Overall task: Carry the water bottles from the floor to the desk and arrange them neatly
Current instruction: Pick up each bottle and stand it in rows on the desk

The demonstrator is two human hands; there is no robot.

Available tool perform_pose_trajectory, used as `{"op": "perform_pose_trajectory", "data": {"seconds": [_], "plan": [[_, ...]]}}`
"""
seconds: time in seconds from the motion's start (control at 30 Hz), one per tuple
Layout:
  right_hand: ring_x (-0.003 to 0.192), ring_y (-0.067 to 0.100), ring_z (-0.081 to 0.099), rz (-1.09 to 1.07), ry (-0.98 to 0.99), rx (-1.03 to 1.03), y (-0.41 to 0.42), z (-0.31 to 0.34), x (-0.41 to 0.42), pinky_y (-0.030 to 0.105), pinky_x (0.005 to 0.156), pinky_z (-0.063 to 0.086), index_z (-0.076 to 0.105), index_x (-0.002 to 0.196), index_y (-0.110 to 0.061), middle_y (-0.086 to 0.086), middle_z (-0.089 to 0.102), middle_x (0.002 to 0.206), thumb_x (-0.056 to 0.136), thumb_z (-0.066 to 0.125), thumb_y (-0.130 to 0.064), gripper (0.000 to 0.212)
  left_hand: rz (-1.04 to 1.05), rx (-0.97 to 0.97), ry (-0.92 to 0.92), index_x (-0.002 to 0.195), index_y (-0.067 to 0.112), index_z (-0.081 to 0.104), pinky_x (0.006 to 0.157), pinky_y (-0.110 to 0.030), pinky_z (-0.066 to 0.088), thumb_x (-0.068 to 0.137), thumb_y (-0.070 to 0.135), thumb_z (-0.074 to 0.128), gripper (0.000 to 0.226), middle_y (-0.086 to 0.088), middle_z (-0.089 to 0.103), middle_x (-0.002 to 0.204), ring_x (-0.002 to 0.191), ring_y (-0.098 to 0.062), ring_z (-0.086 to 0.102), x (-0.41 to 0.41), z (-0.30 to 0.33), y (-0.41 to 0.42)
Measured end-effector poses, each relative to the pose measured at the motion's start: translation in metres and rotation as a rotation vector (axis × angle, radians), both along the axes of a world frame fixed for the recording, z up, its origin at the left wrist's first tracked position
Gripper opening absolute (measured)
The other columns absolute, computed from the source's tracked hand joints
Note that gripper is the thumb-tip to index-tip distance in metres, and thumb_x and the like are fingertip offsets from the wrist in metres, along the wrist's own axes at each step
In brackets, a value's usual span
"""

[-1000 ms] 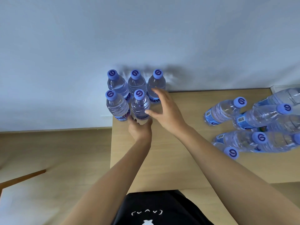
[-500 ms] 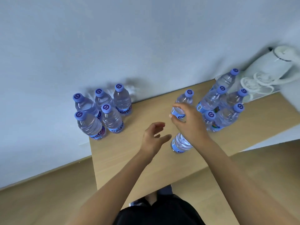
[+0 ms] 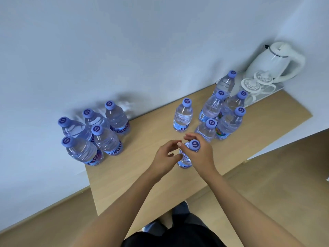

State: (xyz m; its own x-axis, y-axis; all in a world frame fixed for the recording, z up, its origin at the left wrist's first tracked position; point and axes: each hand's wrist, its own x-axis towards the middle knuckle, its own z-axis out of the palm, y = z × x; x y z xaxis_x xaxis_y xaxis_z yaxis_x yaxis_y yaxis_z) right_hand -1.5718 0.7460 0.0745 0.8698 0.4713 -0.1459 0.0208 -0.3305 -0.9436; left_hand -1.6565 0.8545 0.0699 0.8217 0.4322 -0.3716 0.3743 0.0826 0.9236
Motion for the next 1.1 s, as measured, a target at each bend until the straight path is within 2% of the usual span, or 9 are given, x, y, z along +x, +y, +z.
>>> {"op": "perform_pose_trajectory", "data": {"seconds": [0.2, 0.47, 0.53, 0.63, 0.77, 0.9, 0.97, 1.03, 1.1], "plan": [[0.078, 0.012, 0.069, -0.037, -0.001, 0.024, 0.005, -0.009, 0.002, 0.025, 0.07, 0.056, 0.065, 0.083, -0.015, -0.005, 0.071, 0.078, 0.084, 0.078, -0.022, 0.016, -0.041, -0.01, 0.024, 0.118, 0.029, 0.06, 0.102, -0.032, 0.044, 0.082, 0.0, 0.066, 0.046, 0.013, 0.064, 0.121, 0.121, -0.001, 0.053, -0.002, -0.003, 0.001], [0.068, 0.001, 0.063, 0.118, -0.01, 0.018, 0.021, 0.019, 0.019, 0.013, 0.067, 0.049, 0.064, 0.075, -0.016, -0.011, 0.066, 0.068, 0.083, 0.078, -0.017, 0.016, -0.139, 0.033, 0.088, 0.135, 0.023, 0.051, 0.105, -0.032, 0.041, 0.074, 0.01, 0.082, 0.07, 0.01, 0.055, 0.135, 0.129, -0.007, 0.046, -0.005, 0.009, 0.021], [0.07, 0.005, 0.064, 0.2, -0.014, 0.025, 0.03, 0.038, 0.024, 0.016, 0.068, 0.05, 0.065, 0.075, -0.013, -0.01, 0.067, 0.069, 0.082, 0.079, -0.016, 0.016, -0.156, 0.039, 0.068, 0.133, 0.025, 0.051, 0.105, -0.032, 0.042, 0.073, 0.01, 0.084, 0.07, 0.011, 0.058, 0.133, 0.128, -0.007, 0.048, -0.005, 0.018, 0.028], [0.076, 0.022, 0.067, 0.349, -0.01, 0.057, 0.045, 0.076, 0.031, 0.031, 0.075, 0.053, 0.064, 0.072, -0.011, 0.006, 0.071, 0.077, 0.08, 0.08, -0.013, 0.018, -0.166, 0.027, 0.001, 0.13, 0.025, 0.053, 0.1, -0.029, 0.048, 0.071, 0.009, 0.085, 0.069, 0.01, 0.063, 0.125, 0.119, -0.007, 0.056, -0.006, 0.036, 0.037], [0.068, 0.014, 0.064, 0.592, 0.004, 0.123, 0.065, 0.129, 0.038, 0.025, 0.067, 0.051, 0.066, 0.068, -0.011, 0.01, 0.07, 0.073, 0.078, 0.082, -0.011, 0.019, -0.131, -0.002, -0.097, 0.118, 0.031, 0.058, 0.085, -0.021, 0.055, 0.068, 0.01, 0.088, 0.062, 0.012, 0.069, 0.112, 0.106, -0.006, 0.064, -0.009, 0.064, 0.046], [0.086, 0.039, 0.069, 0.792, -0.037, 0.159, 0.085, 0.167, 0.038, 0.046, 0.078, 0.055, 0.068, 0.071, -0.011, 0.022, 0.072, 0.083, 0.077, 0.08, -0.011, 0.014, -0.068, 0.034, -0.205, 0.102, 0.018, 0.064, 0.072, -0.024, 0.054, 0.066, 0.011, 0.088, 0.044, 0.002, 0.07, 0.094, 0.085, -0.012, 0.065, -0.014, 0.084, 0.051], [0.086, 0.035, 0.072, 0.851, -0.015, 0.185, 0.093, 0.179, 0.036, 0.043, 0.079, 0.055, 0.068, 0.07, -0.014, 0.016, 0.074, 0.081, 0.076, 0.079, -0.01, 0.014, -0.021, 0.03, -0.241, 0.095, 0.012, 0.064, 0.066, -0.022, 0.051, 0.069, 0.008, 0.086, 0.035, 0.003, 0.07, 0.085, 0.077, -0.012, 0.064, -0.019, 0.089, 0.052], [0.086, 0.032, 0.073, 0.883, -0.011, 0.196, 0.1, 0.185, 0.034, 0.041, 0.081, 0.056, 0.068, 0.07, -0.014, 0.015, 0.075, 0.082, 0.077, 0.079, -0.009, 0.014, 0.052, 0.03, -0.251, 0.1, 0.011, 0.063, 0.066, -0.019, 0.05, 0.069, 0.008, 0.086, 0.039, 0.007, 0.072, 0.085, 0.077, -0.009, 0.067, -0.023, 0.093, 0.053], [0.091, 0.04, 0.07, 0.868, -0.018, 0.193, 0.107, 0.186, 0.031, 0.048, 0.084, 0.055, 0.068, 0.071, -0.013, 0.023, 0.073, 0.088, 0.075, 0.08, -0.013, 0.013, 0.127, 0.044, -0.264, 0.106, 0.014, 0.063, 0.07, -0.017, 0.052, 0.067, 0.009, 0.087, 0.046, 0.006, 0.074, 0.092, 0.085, -0.01, 0.07, -0.027, 0.095, 0.055]]}}
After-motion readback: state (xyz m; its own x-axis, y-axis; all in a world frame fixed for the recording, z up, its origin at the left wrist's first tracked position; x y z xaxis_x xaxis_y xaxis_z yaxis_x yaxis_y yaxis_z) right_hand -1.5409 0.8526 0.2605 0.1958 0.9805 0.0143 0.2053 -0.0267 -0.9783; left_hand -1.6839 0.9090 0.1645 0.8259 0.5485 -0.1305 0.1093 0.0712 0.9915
